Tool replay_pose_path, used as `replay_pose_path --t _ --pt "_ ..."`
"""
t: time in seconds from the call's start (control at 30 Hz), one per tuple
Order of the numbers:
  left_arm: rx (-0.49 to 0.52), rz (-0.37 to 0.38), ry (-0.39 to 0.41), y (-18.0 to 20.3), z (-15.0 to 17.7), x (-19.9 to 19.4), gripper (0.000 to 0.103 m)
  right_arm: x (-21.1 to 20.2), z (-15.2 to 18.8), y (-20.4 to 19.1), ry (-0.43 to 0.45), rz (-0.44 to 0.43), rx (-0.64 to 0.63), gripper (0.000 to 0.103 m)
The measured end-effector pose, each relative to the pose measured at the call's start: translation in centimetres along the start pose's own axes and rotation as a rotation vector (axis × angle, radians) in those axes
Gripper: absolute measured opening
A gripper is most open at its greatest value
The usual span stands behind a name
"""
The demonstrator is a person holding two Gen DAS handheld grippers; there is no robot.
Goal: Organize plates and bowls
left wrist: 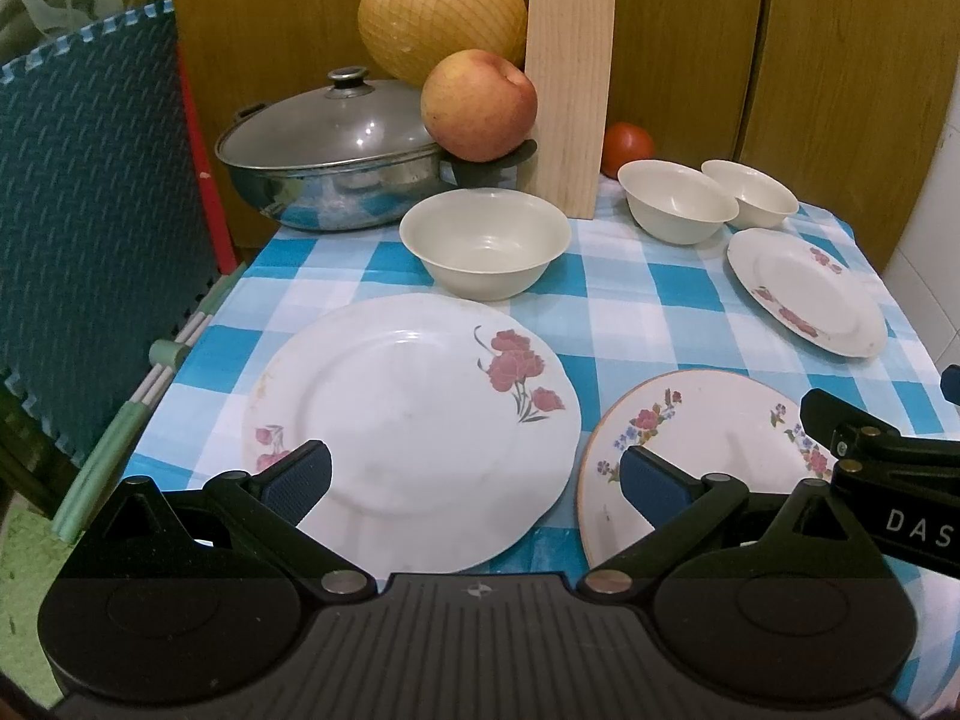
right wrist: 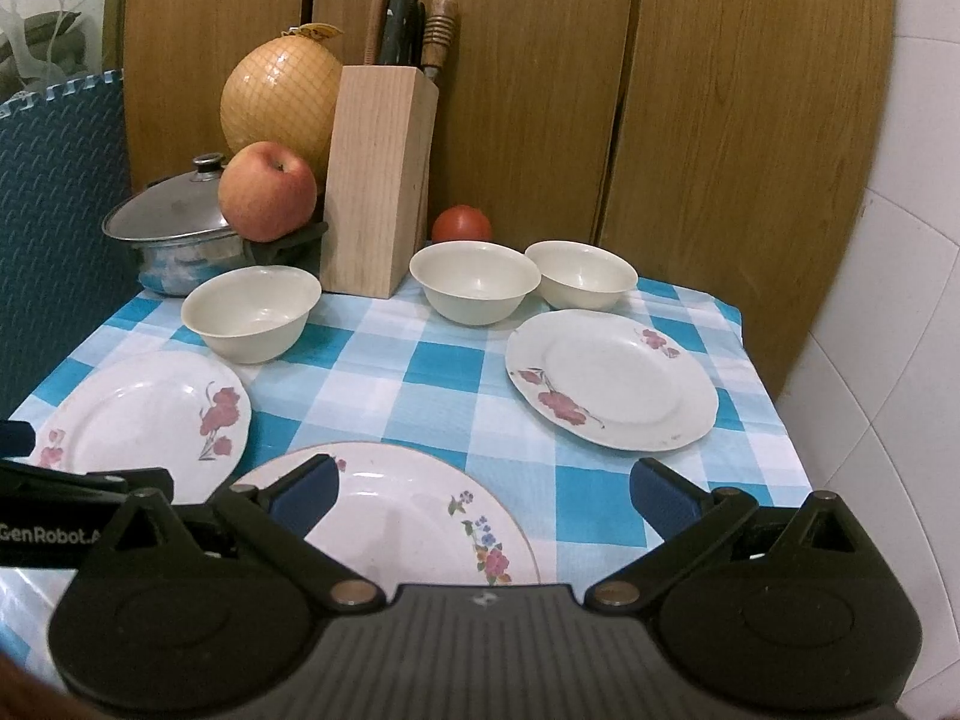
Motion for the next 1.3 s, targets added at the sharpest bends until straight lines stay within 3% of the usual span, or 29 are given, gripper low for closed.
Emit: replay_pose_path --t 0.33,0.73,1.3 --pt "0.014 0.011 -0.003 0.1 0.2 0.1 0.103 0.1 0.2 0.2 -0.007 0.001 0.001 0.097" --pt "0.058 0.099 -0.006 1.5 0.8 -0.4 0.103 0.8 0.8 2.8 -0.06 0.023 0.024 0.097" --pt "0.058 0.185 -0.111 3.4 2.6 0.5 0.103 2.3 2.0 3.8 -0.156 0.026 -0.003 0.097"
Point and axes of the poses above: each gripper's, at about its wrist camera, not at the fingertips, and x roughly the way its jaws point, y to its right, z to its underside, the point moved 9 cm from there along x, roughly the way its jaws point, and after that the axes turned 4 degrees about x, right-handed, at the moved point
